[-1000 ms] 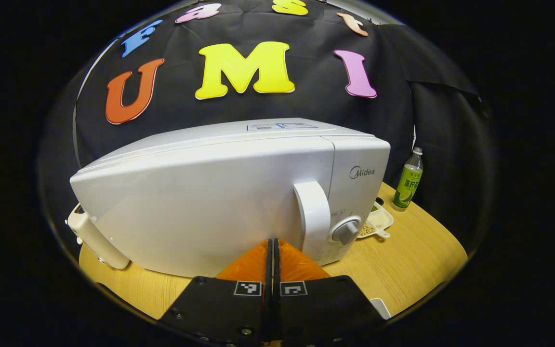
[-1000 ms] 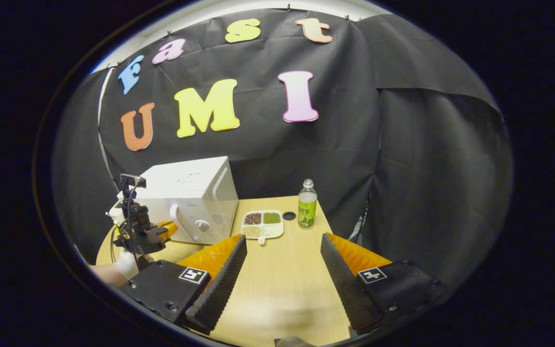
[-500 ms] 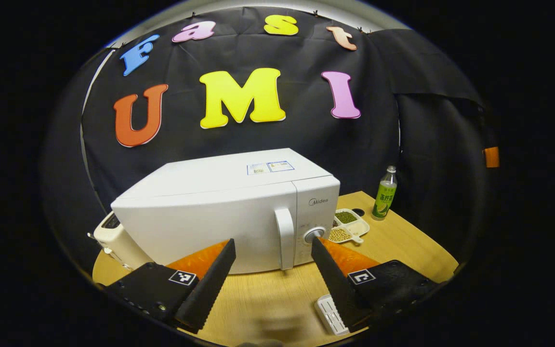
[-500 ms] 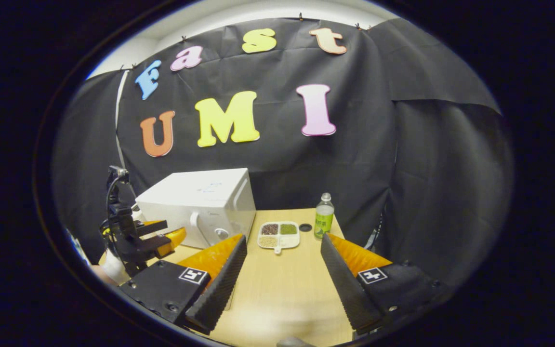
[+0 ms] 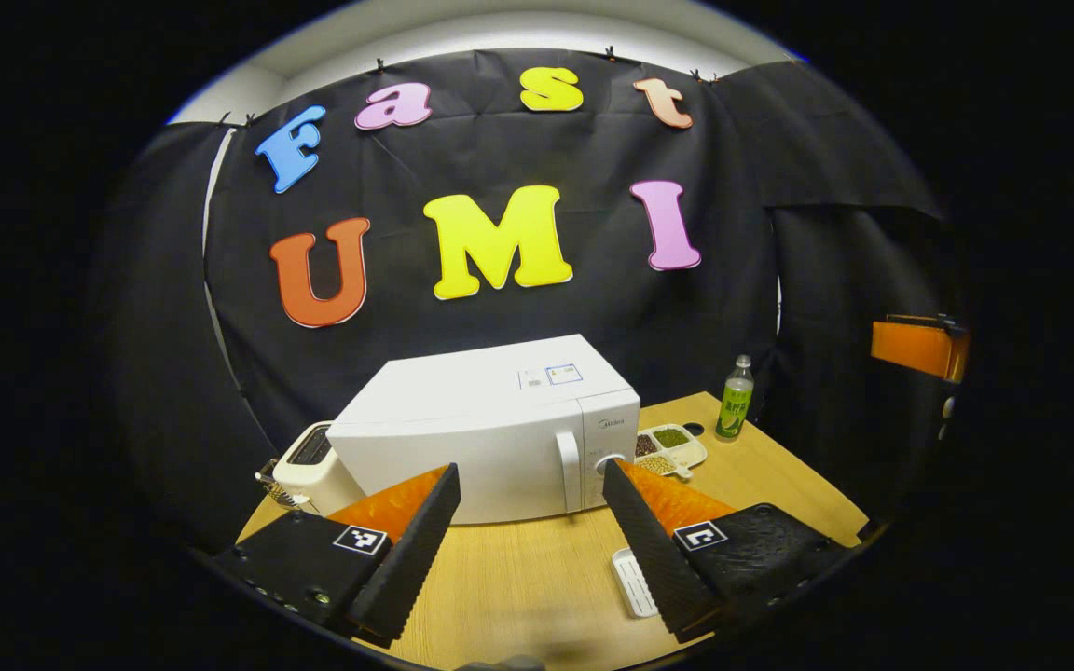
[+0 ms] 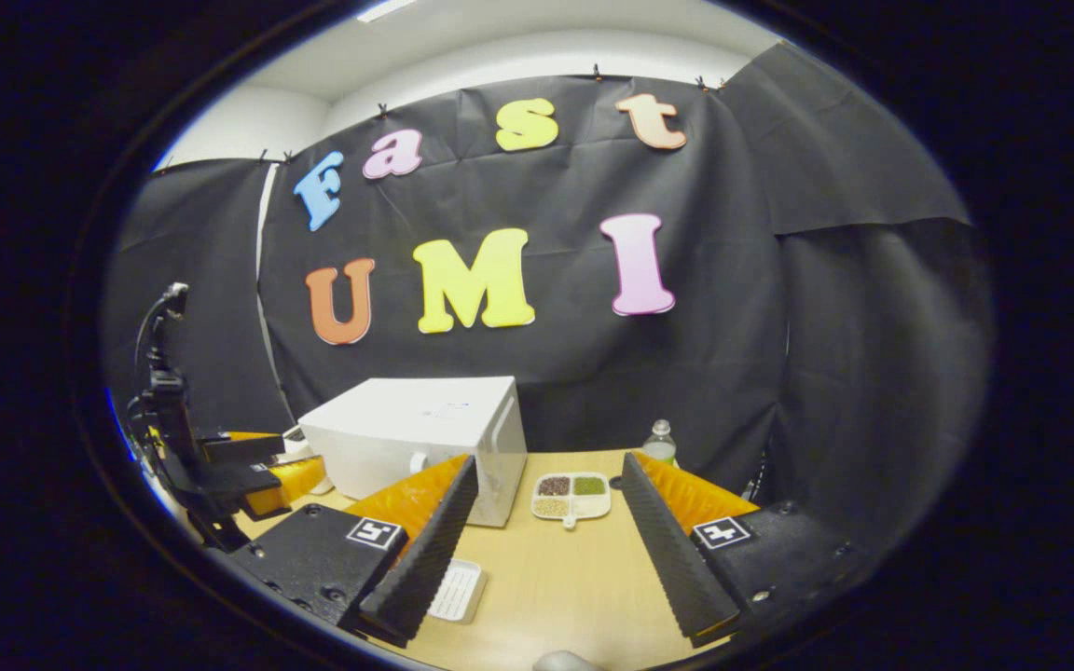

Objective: Open the microwave oven with the left hand, put the food in, and close the microwave oven.

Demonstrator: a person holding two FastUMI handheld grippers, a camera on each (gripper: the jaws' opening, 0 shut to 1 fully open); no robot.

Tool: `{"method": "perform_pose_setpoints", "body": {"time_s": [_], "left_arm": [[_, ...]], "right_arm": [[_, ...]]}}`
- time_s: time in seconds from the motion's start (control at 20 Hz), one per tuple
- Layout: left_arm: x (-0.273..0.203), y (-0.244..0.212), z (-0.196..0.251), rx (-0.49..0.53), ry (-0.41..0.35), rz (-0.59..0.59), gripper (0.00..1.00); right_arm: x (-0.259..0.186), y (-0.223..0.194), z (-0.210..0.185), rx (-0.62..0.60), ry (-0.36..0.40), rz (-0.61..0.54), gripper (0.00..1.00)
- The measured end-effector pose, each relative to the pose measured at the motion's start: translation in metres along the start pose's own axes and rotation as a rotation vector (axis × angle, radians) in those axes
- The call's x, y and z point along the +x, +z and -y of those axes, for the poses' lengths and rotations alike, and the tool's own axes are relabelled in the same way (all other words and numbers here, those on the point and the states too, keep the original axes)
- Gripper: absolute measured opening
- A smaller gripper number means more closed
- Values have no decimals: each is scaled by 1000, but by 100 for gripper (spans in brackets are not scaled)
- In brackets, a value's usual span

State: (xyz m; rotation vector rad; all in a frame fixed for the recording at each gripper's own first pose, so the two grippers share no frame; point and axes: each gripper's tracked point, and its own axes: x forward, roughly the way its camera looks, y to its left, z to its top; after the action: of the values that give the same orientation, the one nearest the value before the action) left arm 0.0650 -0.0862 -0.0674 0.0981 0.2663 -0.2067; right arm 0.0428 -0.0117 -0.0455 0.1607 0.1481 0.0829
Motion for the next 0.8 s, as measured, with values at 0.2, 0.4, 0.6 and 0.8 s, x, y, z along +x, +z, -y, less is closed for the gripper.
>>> {"method": "perform_pose_setpoints", "body": {"time_s": [0.2,0.4,0.6,0.8], "left_arm": [[-36,29,-41,25,38,74,96],[-73,45,-75,-19,52,130,96],[-96,56,-109,-33,67,195,96],[-118,58,-137,-54,100,221,96]], "right_arm": [[-20,13,-30,29,-2,32,92],[-37,29,-53,47,-14,60,91],[-53,37,-69,16,-53,85,91],[-67,42,-85,-16,-54,87,92]]}}
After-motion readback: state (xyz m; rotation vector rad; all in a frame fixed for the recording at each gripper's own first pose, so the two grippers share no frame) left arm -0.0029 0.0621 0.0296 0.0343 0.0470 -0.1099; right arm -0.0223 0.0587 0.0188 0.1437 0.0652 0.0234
